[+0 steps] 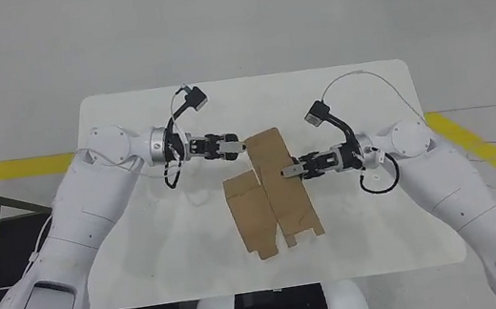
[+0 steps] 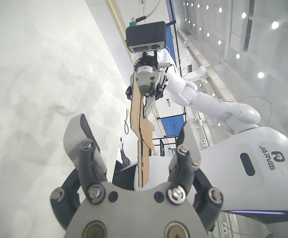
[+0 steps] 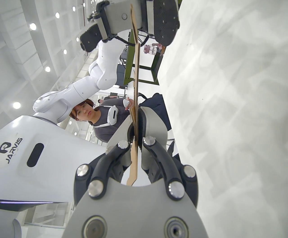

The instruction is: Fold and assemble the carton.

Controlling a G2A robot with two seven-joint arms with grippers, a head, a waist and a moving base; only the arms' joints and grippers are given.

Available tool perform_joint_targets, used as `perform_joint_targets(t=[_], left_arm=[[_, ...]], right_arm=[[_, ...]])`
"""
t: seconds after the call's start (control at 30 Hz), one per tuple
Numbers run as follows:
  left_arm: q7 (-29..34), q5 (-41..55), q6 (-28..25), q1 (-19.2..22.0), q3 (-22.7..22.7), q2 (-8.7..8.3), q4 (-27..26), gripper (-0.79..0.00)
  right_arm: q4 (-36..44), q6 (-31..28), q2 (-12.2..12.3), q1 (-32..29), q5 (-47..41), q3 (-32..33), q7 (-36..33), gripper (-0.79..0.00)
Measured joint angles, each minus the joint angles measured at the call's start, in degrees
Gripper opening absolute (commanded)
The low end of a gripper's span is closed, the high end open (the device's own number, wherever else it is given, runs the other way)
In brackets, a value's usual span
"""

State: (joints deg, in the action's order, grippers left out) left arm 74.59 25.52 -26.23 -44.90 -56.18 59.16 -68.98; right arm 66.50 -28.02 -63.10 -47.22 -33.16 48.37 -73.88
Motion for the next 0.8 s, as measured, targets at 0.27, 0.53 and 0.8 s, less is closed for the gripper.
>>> perform_joint_targets(t=[0.27,0.53,0.8], left_arm=[[-2.6,-0.9,1.1,-3.3,-4.3,-1.32,-3.1,0.0],[-4.1,-1.1,1.9,-6.0,-6.1,-1.87,-7.0,0.0],[-5.3,-1.6,1.7,-7.7,-6.4,-1.96,-9.2,0.0]], right_arm=[[4.5,-1.1,0.9,-4.5,-1.6,6.1,11.7,-0.785],[9.5,-0.2,1.6,-10.1,0.5,10.8,22.7,-0.785],[14.9,-0.6,1.6,-16.7,2.3,12.5,35.2,-0.785]])
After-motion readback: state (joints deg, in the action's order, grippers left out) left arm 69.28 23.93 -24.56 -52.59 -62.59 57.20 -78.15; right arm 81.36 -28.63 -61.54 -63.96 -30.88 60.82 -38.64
